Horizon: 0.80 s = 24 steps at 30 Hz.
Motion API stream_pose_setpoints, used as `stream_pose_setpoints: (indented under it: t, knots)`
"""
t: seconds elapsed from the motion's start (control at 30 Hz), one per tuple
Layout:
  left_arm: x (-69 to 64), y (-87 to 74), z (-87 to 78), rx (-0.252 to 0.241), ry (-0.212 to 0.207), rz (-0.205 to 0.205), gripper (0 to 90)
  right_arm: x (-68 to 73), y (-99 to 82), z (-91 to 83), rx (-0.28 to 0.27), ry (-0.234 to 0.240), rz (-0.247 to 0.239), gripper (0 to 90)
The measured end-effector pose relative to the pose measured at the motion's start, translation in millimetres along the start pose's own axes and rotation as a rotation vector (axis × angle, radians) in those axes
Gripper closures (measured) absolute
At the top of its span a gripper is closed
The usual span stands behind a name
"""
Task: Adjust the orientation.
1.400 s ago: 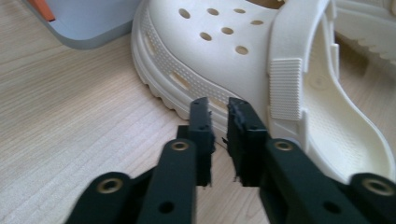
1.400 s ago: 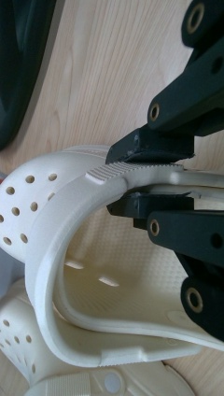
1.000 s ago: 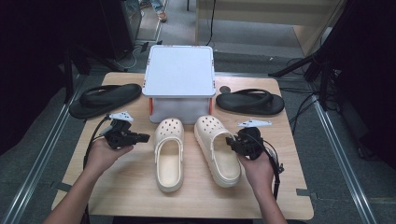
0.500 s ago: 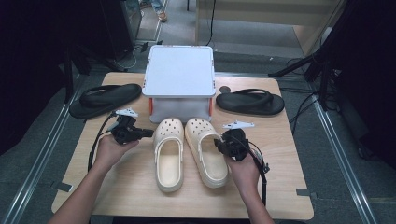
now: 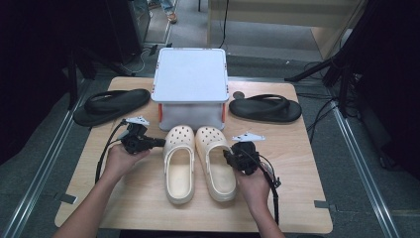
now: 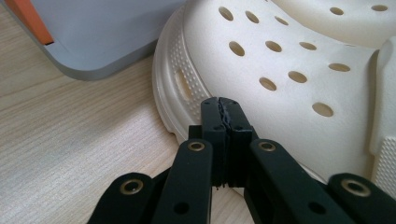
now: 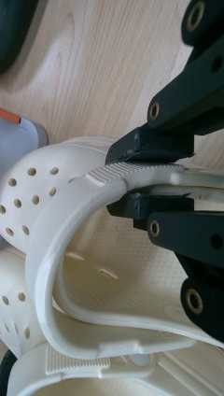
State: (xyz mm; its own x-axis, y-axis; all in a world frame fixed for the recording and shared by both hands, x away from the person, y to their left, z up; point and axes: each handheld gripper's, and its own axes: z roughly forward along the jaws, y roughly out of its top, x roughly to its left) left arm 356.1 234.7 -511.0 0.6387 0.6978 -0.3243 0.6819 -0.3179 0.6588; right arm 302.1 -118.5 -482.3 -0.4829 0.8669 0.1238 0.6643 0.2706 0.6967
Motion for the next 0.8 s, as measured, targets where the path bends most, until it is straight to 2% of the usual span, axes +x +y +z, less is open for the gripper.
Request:
stream_pose_setpoints:
  t: [0.2,0.33,0.5,0.57,0.7,0.8]
  knots:
    - [-0.7,-1.8,-0.5,0.008,-0.012,-0.005,90.0,7.5,-5.4,1.3,0.006,0.023,-0.009,75.5]
    - [-2.7,-2.9,-1.0,0.008,-0.015,-0.006,90.0,13.5,-8.2,2.2,-0.003,0.019,-0.012,75.1]
    - [-5.5,-6.1,-1.5,0.002,-0.023,-0.008,90.0,12.2,-9.1,2.1,-0.009,0.030,0.007,75.0]
    - [-7.6,-7.6,-1.8,0.014,-0.038,-0.009,90.0,12.2,-9.0,2.3,-0.008,0.045,0.011,74.7]
    - [-10.3,-9.7,-2.4,0.010,-0.037,-0.022,90.0,12.9,-9.5,2.7,-0.011,0.049,0.007,74.3]
    - [-12.5,-10.9,-3.1,0.013,-0.038,-0.016,90.0,12.6,-10.2,2.6,-0.014,0.052,0.003,73.8]
